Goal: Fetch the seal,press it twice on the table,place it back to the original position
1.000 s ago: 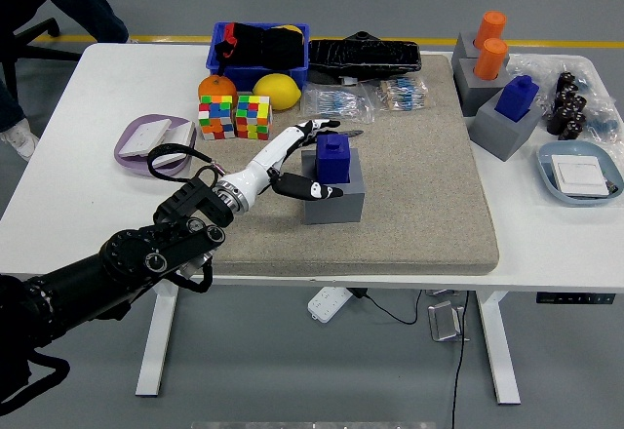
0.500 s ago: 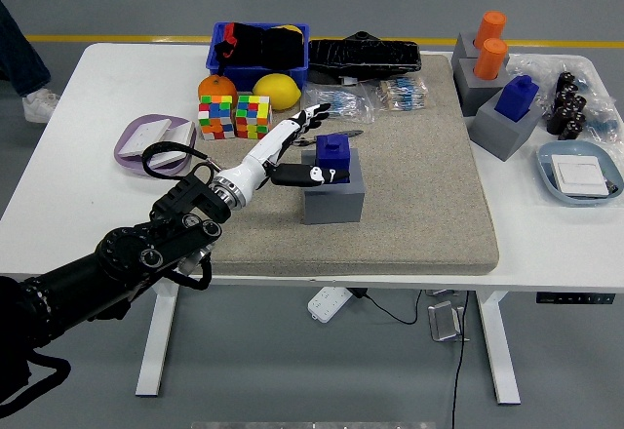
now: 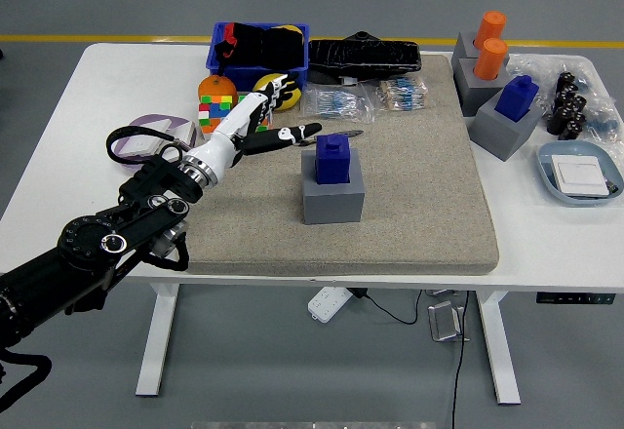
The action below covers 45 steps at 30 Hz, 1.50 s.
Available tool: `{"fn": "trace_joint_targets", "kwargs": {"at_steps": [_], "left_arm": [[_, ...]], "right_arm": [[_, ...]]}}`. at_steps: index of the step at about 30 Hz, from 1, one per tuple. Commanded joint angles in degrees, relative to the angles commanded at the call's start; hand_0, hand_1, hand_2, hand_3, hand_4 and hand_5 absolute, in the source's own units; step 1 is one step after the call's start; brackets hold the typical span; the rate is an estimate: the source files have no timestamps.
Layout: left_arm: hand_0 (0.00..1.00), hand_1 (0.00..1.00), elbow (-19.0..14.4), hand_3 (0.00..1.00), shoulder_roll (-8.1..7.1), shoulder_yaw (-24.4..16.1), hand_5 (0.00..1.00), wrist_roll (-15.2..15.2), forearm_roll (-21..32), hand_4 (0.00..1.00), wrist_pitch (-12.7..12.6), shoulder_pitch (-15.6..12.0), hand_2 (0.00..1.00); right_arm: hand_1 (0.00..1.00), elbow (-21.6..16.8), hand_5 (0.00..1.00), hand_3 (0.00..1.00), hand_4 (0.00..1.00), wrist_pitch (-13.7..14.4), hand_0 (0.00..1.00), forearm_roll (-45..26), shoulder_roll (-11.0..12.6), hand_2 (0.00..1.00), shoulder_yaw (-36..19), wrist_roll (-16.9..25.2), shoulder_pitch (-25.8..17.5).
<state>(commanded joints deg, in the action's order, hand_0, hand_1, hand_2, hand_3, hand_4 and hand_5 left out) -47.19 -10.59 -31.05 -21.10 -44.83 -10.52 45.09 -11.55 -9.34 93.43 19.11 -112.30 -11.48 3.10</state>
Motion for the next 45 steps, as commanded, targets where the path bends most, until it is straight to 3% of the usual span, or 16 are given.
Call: {"fn": "trace_joint_targets", "kwargs": {"at_steps": [4,6,7,8,9,13,18,30,45], "left_arm": [[0.998,0.998,0.56,0.998,-3.17,-5.15,0.592,-2.43,2.14,0.998,-2.57,-1.1,0.998],[0.998,0.998,1.4,0.998,-4.2,-6.82,0.592,-2.48,2.23,0.998,-3.05,-1.35,0.998],[0.998,0.998,2.54,0.998,-5.52,-7.64,0.592,-1.29,2.05,0.998,-2.84,-1.44,0.998],[0.998,0.998,2.98,0.998,-6.04,-7.75,0.592,-0.91,2.02,0.998,-2.77,-1.44,0.998],[0.966,0.966,3.54,0.961,-6.73,-7.69,0.5,-0.67,2.03,0.998,-2.94,-1.45,0.944],[0.966,0.966,5.13,0.961,-9.52,-7.79,0.5,0.53,1.79,0.998,-2.92,-2.13,0.944],[0.955,0.942,6.18,0.937,-11.62,-8.2,0.486,1.21,1.33,0.998,-2.74,-2.86,0.92],[0.946,0.928,6.4,0.928,-14.43,-12.28,0.464,1.51,-0.13,0.992,-2.61,-3.79,0.911],[0.939,0.926,6.4,0.922,-15.99,-15.33,0.452,1.64,-0.31,0.972,-2.87,-3.78,0.907]], "right_arm": [[0.729,0.02,0.532,0.74,0.857,0.02,0.869,0.03,-0.04,0.703,-0.06,0.01,0.1],[0.729,0.07,0.532,0.74,0.857,0.04,0.869,0.19,-0.04,0.703,-0.16,0.01,0.1],[0.729,0.1,0.532,0.74,0.857,0.07,0.869,0.27,-0.03,0.703,-0.28,-0.02,0.07],[0.729,0.1,0.532,0.74,0.857,0.09,0.869,0.28,-0.02,0.703,-0.32,-0.02,0.05],[0.729,0.1,0.535,0.738,0.857,0.11,0.869,0.28,0.0,0.703,-0.35,-0.03,0.04],[0.729,0.14,0.535,0.738,0.857,0.13,0.869,0.55,0.09,0.703,-0.71,-0.08,-0.07],[0.729,0.07,0.534,0.736,0.857,0.15,0.869,0.84,0.06,0.703,-1.2,-0.08,0.0],[0.729,0.03,0.533,0.735,0.856,0.14,0.869,2.31,-0.08,0.704,-3.02,-0.18,0.14],[0.729,-0.11,0.534,0.734,0.855,0.02,0.869,2.87,-0.09,0.704,-3.41,-0.34,0.11]]}}
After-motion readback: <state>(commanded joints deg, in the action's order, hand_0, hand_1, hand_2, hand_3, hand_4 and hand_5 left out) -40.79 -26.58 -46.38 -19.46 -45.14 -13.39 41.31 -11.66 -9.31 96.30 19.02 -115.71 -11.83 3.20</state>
